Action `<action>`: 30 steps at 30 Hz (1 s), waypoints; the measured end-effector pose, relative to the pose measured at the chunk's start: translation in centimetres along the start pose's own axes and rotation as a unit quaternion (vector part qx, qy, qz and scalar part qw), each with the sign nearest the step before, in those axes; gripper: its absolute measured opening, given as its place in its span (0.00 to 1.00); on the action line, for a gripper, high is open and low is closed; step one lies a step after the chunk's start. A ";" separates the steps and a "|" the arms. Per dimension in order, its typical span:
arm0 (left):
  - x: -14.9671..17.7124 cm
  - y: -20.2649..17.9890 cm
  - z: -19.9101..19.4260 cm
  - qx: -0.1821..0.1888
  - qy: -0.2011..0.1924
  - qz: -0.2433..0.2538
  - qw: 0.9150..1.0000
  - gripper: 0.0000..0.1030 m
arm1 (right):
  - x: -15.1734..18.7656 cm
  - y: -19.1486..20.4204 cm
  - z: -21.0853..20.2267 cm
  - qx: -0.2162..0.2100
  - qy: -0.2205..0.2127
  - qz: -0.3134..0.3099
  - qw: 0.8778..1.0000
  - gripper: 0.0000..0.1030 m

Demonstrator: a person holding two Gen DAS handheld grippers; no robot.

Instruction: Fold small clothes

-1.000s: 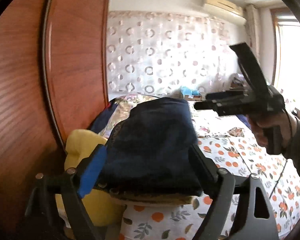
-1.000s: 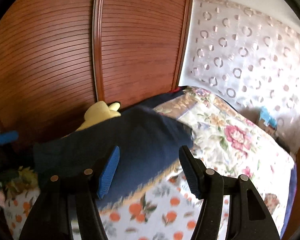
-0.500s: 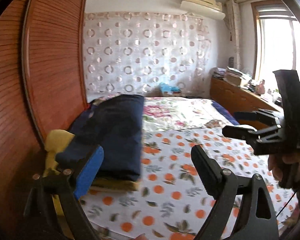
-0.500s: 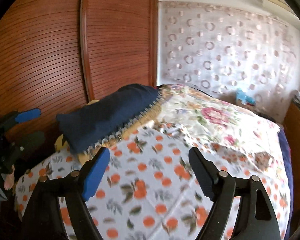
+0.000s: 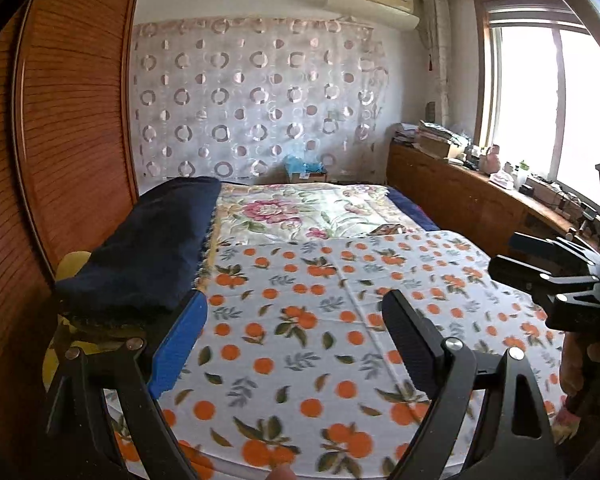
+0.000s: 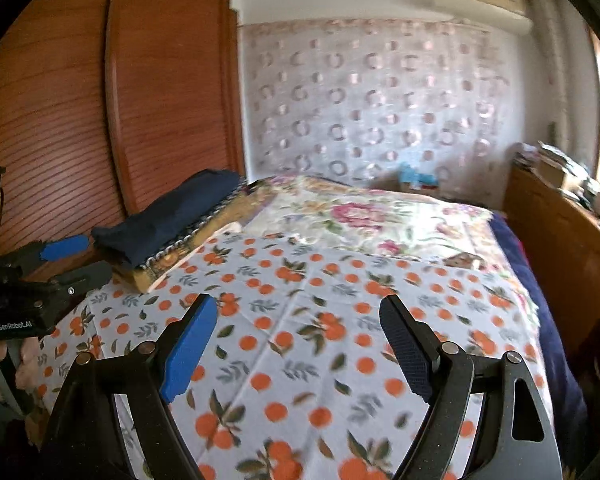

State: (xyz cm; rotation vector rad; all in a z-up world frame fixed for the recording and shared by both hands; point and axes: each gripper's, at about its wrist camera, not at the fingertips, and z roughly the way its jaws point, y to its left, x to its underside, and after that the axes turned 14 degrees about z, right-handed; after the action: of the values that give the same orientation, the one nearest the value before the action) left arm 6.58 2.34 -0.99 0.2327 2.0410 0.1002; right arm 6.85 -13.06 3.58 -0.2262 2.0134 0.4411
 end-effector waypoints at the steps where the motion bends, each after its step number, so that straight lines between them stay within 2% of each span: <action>1: -0.3 -0.3 -0.3 0.003 -0.003 0.002 1.000 0.87 | 0.0 0.1 -0.8 0.006 -0.007 0.004 1.000 0.82; 7: -3.0 -1.7 -2.3 -0.001 -0.028 0.012 1.000 0.87 | 0.2 0.5 -5.7 0.034 -0.053 0.030 0.998 0.82; 11: -3.9 -2.3 -3.4 -0.011 -0.035 0.015 0.999 0.87 | 0.1 1.2 -7.3 0.046 -0.074 0.034 0.996 0.82; 17: -4.0 -2.5 -3.7 -0.018 -0.040 0.016 0.999 0.87 | 0.9 2.3 -7.8 0.047 -0.081 0.038 0.995 0.82; 30: -4.0 -2.5 -4.1 -0.022 -0.041 0.015 0.999 0.87 | 1.9 0.7 -6.2 0.049 -0.081 0.039 0.995 0.82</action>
State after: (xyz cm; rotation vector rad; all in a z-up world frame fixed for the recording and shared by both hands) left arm 4.42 -0.81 3.95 0.2356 1.9516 0.1516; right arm 0.64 -14.90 4.61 -0.0504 1.8836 0.3956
